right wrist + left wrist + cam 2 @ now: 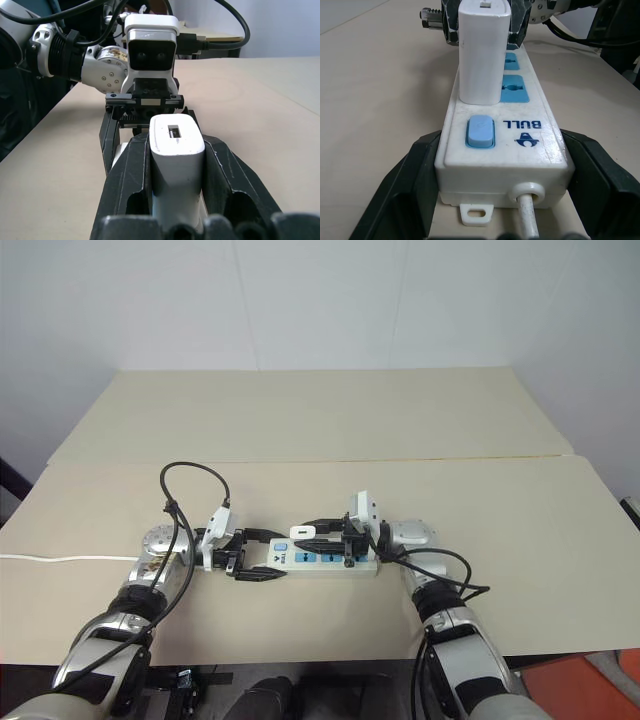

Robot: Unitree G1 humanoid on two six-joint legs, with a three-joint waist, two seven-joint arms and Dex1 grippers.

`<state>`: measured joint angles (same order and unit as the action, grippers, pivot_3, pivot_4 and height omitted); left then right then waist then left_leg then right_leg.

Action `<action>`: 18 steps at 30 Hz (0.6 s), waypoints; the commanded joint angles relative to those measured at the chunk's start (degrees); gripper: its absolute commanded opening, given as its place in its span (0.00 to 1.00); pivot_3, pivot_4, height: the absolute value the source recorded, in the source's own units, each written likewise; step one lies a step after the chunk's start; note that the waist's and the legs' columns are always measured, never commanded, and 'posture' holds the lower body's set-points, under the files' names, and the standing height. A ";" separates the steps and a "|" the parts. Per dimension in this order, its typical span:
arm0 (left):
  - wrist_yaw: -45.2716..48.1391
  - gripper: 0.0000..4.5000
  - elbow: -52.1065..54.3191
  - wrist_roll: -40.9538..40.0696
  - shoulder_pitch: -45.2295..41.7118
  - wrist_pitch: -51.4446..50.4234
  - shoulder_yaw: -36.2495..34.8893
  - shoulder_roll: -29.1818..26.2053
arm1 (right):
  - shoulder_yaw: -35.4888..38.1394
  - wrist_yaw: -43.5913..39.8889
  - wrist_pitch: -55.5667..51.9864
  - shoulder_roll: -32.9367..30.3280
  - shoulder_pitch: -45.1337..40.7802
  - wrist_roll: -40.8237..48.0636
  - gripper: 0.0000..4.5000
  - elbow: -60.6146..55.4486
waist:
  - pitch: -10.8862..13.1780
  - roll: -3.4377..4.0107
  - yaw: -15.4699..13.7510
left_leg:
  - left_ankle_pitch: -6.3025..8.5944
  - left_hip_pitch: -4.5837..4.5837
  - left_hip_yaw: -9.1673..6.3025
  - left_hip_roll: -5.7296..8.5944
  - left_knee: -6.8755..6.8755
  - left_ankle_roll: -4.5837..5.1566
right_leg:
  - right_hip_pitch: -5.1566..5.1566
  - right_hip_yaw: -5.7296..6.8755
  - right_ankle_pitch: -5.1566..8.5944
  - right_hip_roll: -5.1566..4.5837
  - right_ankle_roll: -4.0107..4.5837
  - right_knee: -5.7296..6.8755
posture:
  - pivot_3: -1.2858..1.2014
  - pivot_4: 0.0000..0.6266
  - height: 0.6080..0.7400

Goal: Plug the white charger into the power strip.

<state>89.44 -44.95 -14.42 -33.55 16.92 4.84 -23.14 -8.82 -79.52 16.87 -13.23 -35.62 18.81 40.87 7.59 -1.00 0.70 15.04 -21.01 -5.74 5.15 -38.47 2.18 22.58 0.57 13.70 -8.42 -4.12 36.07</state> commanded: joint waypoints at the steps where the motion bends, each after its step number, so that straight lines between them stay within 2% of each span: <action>1: 1.69 0.72 1.80 -1.61 -1.39 0.28 -1.18 -0.42 | -0.84 1.24 -2.37 -4.28 4.15 -5.36 0.25 7.59 | -0.02 -0.01 -0.01 | 0.00 0.00 0.00 0.00 0.01 0.00 | 0.00 0.00 0.00 0.00 0.00 -0.01 | 0.52 0.24 1.00; 8: 1.63 0.72 1.86 -1.56 -1.47 -0.43 -1.21 -0.48 | -0.68 1.40 -3.59 -4.59 3.81 -4.86 0.25 6.83 | -0.06 0.00 -0.02 | 0.00 0.06 -0.01 0.01 0.08 0.00 | -0.06 0.00 0.00 0.00 0.00 -0.05 | 0.52 0.24 1.00; 18: 1.64 0.72 1.33 -1.40 -1.70 -0.08 -1.27 -0.41 | -0.77 -0.19 -3.74 -5.12 4.25 -4.22 0.98 5.79 | -0.12 -0.07 0.19 | -0.01 0.56 -0.01 -0.04 0.54 -0.03 | -0.40 -0.01 0.01 0.01 0.00 -0.19 | 0.52 0.24 1.00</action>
<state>89.72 -44.92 -14.24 -33.59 16.21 4.72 -23.68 -7.45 -79.18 15.58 -17.89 -35.38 18.62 41.60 7.47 -1.07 0.89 15.03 -20.44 -5.75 5.09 -37.90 2.15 22.18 0.57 13.71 -8.40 -4.12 35.88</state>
